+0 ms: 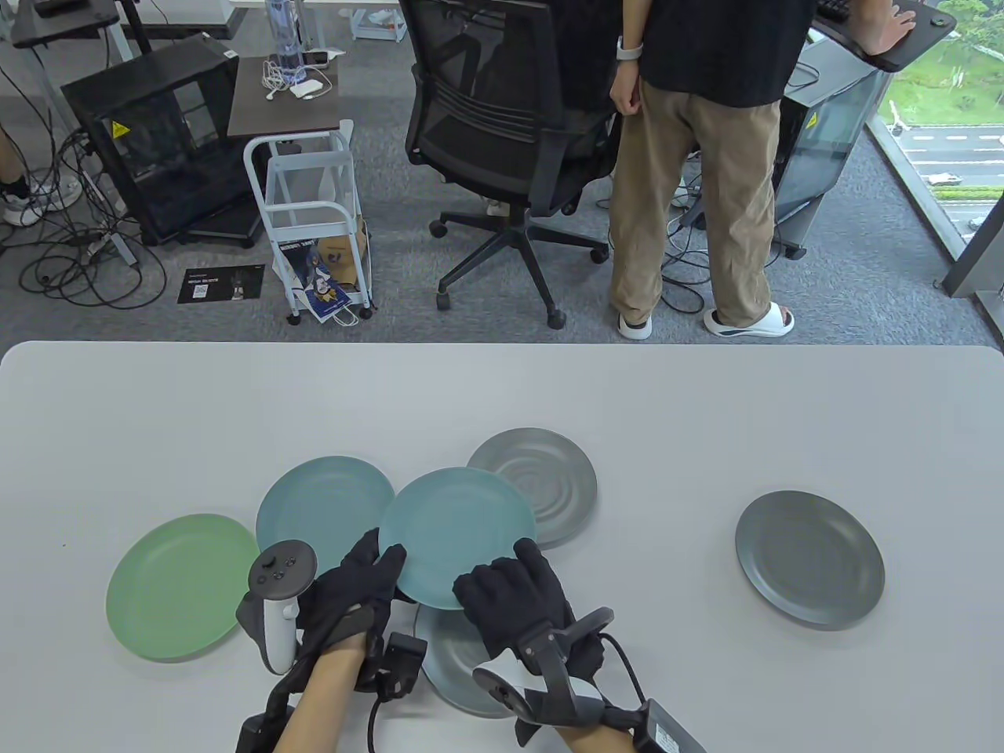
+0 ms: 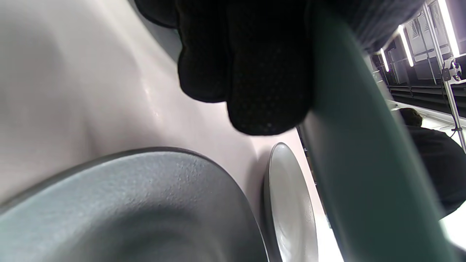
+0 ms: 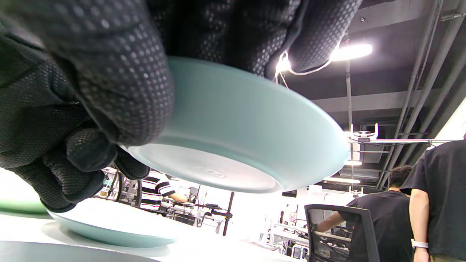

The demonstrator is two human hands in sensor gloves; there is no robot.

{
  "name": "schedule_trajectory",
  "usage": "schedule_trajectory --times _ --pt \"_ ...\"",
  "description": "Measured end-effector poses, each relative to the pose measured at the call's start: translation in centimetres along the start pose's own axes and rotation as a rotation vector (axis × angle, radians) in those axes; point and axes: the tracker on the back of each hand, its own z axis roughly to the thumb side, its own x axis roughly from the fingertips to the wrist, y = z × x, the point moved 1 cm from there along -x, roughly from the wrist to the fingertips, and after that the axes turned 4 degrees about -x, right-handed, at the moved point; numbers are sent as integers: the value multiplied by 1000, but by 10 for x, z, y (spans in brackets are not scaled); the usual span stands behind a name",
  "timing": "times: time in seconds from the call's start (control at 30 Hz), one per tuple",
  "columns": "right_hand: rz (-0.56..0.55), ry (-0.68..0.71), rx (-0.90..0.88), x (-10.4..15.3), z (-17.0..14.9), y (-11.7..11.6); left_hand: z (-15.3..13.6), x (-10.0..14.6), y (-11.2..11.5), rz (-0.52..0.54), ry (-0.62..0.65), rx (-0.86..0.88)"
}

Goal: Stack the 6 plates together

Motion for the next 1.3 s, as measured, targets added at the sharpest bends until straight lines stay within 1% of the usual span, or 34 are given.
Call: schedule_trajectory --times 0.43,0.6,0.7,0.77,0.93,1.13,1.3 --pt "-1 12 9 -2 0 3 -1 0 -2 16 -4 45" --pt "9 -9 40 -1 -6 3 -2 0 -5 22 -5 64" --pt "11 -32 69 -1 -15 2 -2 1 -7 26 -4 71" --pt "40 -77 97 -1 -24 2 -2 0 -7 29 -1 63" --pt "50 -177 117 1 -50 3 -2 0 -6 32 4 45" --pt "141 -310 132 6 -81 -4 -1 0 -5 26 7 6" --pt "204 -374 129 12 -99 -15 1 -1 -2 2 16 -25"
